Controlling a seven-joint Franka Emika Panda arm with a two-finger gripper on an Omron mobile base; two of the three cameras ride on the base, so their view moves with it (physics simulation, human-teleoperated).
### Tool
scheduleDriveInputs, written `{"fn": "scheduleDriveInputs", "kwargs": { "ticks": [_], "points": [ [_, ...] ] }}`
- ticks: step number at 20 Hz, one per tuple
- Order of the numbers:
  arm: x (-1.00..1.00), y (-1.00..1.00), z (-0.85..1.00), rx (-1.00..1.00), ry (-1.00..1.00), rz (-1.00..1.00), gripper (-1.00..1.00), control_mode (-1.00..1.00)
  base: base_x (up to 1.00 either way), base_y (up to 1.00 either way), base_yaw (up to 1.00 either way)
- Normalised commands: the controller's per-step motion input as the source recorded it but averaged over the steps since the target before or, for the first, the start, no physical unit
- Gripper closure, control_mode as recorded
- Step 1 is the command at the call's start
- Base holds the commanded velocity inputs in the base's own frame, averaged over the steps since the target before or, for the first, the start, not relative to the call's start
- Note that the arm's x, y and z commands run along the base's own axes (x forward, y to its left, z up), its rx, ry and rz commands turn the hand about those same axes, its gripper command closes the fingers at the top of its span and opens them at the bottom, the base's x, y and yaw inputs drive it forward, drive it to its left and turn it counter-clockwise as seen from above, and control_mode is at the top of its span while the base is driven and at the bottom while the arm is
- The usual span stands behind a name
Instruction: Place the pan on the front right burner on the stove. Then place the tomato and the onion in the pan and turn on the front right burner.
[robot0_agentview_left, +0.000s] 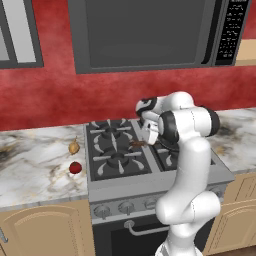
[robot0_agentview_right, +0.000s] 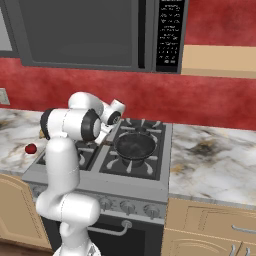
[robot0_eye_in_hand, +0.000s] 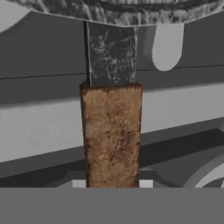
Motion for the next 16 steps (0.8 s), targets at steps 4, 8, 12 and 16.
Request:
{"fn": "scheduleDriveInputs", "kwargs": {
  "ticks": [4, 8, 12, 16],
  "points": [
    [-0.03, -0.08, 0.04, 0.00, 0.00, -0.11, -1.00, -1.00, 0.00, 0.00, 0.00],
    [-0.02, 0.00, 0.44, 0.00, 0.00, -0.05, -1.00, -1.00, 0.00, 0.00, 0.00],
    [-0.02, 0.00, 0.74, 0.00, 0.00, 0.00, -1.00, -1.00, 0.00, 0.00, 0.00],
    [-0.03, 0.05, 0.67, 0.00, 0.00, 0.00, -1.00, -1.00, 0.00, 0.00, 0.00]
  ]
}}
